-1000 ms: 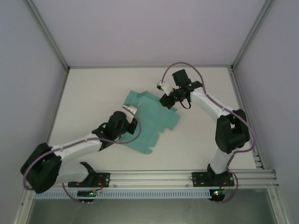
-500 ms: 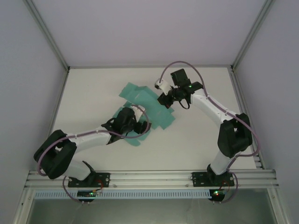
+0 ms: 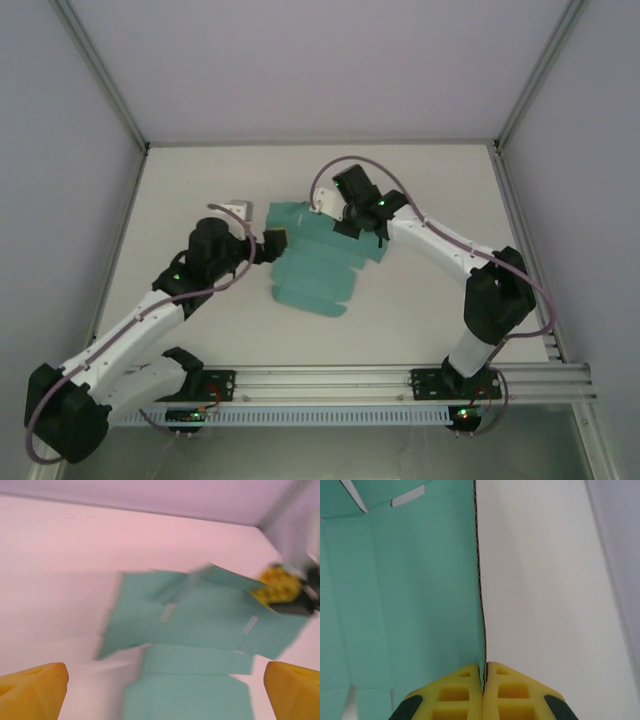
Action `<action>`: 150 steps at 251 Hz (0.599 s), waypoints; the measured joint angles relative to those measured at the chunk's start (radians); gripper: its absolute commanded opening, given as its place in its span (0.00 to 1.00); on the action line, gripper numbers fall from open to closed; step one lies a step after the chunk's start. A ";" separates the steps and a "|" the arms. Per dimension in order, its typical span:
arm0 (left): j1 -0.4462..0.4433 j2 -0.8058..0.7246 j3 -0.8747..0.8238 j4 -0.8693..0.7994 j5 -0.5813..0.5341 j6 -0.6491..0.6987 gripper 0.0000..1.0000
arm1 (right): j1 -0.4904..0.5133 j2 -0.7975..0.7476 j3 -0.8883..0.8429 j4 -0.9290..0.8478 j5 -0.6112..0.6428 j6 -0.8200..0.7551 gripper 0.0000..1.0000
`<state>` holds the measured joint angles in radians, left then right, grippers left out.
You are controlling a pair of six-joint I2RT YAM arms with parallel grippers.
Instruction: Assemble paper box
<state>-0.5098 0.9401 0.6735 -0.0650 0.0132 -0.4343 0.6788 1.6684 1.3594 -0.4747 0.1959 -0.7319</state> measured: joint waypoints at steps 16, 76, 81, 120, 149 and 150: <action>0.073 -0.003 -0.011 -0.025 -0.004 -0.042 1.00 | 0.039 -0.001 -0.042 0.064 0.089 -0.056 0.01; 0.244 0.007 -0.075 -0.085 0.024 -0.105 0.99 | 0.104 -0.060 -0.298 0.456 0.243 -0.284 0.01; 0.250 0.011 -0.076 -0.087 0.024 -0.106 0.99 | 0.107 -0.066 -0.321 0.495 0.250 -0.310 0.01; 0.287 0.040 -0.076 -0.086 0.048 -0.097 1.00 | 0.133 -0.075 -0.435 0.746 0.282 -0.456 0.01; 0.295 0.083 -0.076 -0.058 0.091 -0.079 1.00 | 0.149 -0.074 -0.494 0.903 0.283 -0.539 0.01; 0.295 0.084 -0.076 -0.058 0.094 -0.078 1.00 | 0.149 -0.074 -0.495 0.907 0.283 -0.541 0.01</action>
<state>-0.2146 1.0245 0.5976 -0.1226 0.1070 -0.5125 0.8280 1.5944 0.8642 0.4320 0.4793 -1.2724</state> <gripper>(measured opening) 0.994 0.044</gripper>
